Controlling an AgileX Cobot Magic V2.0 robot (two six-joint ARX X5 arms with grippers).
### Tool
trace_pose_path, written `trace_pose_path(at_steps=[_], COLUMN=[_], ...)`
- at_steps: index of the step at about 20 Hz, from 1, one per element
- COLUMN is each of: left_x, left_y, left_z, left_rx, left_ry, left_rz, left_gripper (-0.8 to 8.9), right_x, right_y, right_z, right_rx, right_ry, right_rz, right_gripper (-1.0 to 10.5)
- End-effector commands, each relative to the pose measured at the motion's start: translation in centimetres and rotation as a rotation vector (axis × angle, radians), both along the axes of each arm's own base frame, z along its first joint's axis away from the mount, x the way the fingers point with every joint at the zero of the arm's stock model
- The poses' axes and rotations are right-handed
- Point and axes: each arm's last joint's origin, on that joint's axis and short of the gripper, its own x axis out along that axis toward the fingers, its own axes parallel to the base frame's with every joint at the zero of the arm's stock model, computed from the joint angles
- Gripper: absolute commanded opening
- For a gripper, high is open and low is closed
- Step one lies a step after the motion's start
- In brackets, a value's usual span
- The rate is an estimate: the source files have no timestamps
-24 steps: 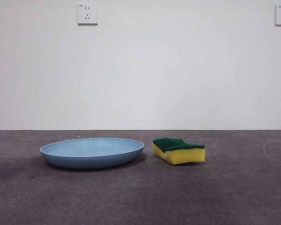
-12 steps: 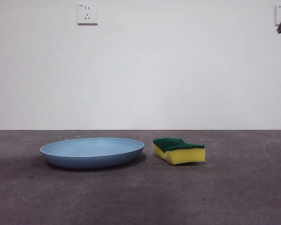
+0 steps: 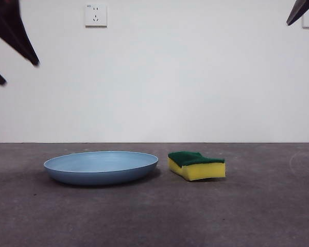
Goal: Pick up the plate,pick up the cloth,clean the plate with the cloth
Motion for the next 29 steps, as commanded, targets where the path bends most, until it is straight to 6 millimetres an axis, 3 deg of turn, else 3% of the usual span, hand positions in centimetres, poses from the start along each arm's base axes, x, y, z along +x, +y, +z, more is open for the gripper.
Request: trace_pose_path(at_steps=[1,8,12,16,21,26,29], left_x=[2.2,9.9,12.6,13.4,13.8,13.8,13.8], left_y=[-0.3,-1.2,-1.8,-2.6,-3.3,-3.9,-3.9], left_z=[-1.7,-4.8,-7.2,-9.8,-11.3,-11.8,-11.5], left_rx=[0.006,0.056,0.081,0.115,0.118,0.154,0.164], left_ry=[0.058,0.202,0.278,0.328,0.349,0.337,0.325], left_rz=[0.002,0.017,0.014,0.009,-0.010,-0.070,-0.085], left_gripper=[3.77,3.74,3.73,3.73,3.51,0.15,-0.08], right_x=[0.0,-0.1,-0.1,-0.1,-0.1,-0.1,0.1], right_y=[0.0,0.0,0.0,0.0,0.0,0.0,0.1], right_z=[0.1,0.0,0.0,0.0,0.0,0.0,-0.1], right_rx=[0.007,0.006,0.005,0.004,0.004,0.004,-0.005], right_ry=[0.006,0.021,0.022,0.022,0.022,0.022,0.010], right_rz=[-0.002,-0.003,-0.003,-0.005,-0.005,-0.005,0.012], right_gripper=[4.4,4.4,4.4,4.4,4.4,4.4,4.4])
